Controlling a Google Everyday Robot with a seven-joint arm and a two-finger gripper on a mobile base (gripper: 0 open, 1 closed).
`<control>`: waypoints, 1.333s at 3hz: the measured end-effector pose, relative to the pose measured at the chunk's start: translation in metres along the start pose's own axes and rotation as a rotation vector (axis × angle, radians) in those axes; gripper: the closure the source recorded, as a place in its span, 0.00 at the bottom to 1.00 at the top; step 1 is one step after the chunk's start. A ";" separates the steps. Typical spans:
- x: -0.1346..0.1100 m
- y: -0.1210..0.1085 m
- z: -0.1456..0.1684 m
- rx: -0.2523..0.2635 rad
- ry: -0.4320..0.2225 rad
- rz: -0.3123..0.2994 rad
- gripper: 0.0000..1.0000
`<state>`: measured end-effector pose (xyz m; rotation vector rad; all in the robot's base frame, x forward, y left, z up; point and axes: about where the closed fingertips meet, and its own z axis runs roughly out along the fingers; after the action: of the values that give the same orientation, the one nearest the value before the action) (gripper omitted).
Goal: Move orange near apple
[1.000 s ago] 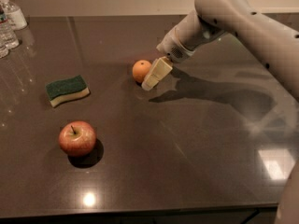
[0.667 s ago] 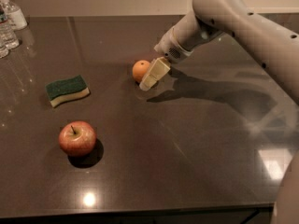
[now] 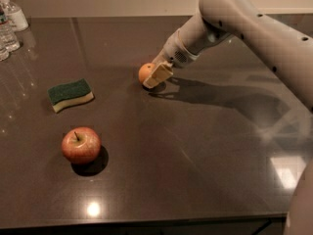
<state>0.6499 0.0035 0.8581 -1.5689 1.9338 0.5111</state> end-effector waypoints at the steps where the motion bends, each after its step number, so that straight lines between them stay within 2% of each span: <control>1: -0.003 0.004 -0.003 -0.008 -0.017 -0.001 0.64; 2: -0.004 0.023 -0.022 -0.028 -0.056 0.000 0.87; 3: -0.007 0.063 -0.043 -0.093 -0.088 -0.027 1.00; 4: -0.007 0.104 -0.054 -0.165 -0.095 -0.064 1.00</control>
Offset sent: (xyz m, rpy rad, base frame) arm -0.0610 -0.0202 0.0428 0.1243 0.0123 0.0395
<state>0.5392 -0.0006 0.8962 -1.6713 1.8029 0.7198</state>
